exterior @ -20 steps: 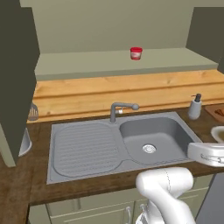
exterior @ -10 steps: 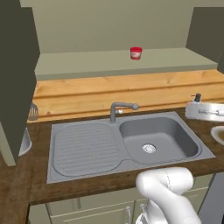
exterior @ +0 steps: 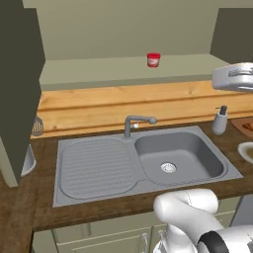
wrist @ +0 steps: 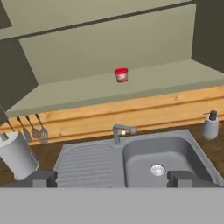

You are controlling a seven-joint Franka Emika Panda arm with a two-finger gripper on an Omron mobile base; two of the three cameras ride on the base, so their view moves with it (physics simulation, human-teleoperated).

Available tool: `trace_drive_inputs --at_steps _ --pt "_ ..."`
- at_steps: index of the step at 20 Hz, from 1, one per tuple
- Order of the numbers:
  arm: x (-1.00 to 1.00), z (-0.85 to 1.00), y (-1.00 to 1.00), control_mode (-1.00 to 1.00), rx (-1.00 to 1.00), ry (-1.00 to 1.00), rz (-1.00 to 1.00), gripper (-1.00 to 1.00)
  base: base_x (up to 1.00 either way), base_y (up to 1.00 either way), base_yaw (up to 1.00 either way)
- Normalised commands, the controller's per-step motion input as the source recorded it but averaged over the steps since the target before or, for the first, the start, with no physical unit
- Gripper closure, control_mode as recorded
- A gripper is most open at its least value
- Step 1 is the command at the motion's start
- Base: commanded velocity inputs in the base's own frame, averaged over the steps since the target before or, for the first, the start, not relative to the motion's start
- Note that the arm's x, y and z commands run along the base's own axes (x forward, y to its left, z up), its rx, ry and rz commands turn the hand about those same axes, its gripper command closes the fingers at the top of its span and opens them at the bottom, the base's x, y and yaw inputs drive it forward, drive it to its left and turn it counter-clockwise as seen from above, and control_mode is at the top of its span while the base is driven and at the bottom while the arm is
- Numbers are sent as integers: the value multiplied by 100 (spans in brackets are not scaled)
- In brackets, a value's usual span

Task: From the different types of pastries on the counter, select a croissant and place it on the cutting board. Then retrieve a jar of jam from the cabinet and place it alongside the croissant on the cutting board.

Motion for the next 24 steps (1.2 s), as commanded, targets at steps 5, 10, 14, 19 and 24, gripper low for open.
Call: trace_drive_inputs --at_steps 5,10,14,19,24 --pt "46 51 -1 -100 0 -14 6 -100 0 0 0" --pt "-1 -5 0 -100 0 -4 0 -100 0 0 0" --pt "1 -12 0 -100 -3 -17 0 -100 0 0 0" --pt "20 -35 0 -100 -3 -7 0 -100 0 0 0" --pt "40 -33 0 -100 -3 0 0 -100 0 0 0"
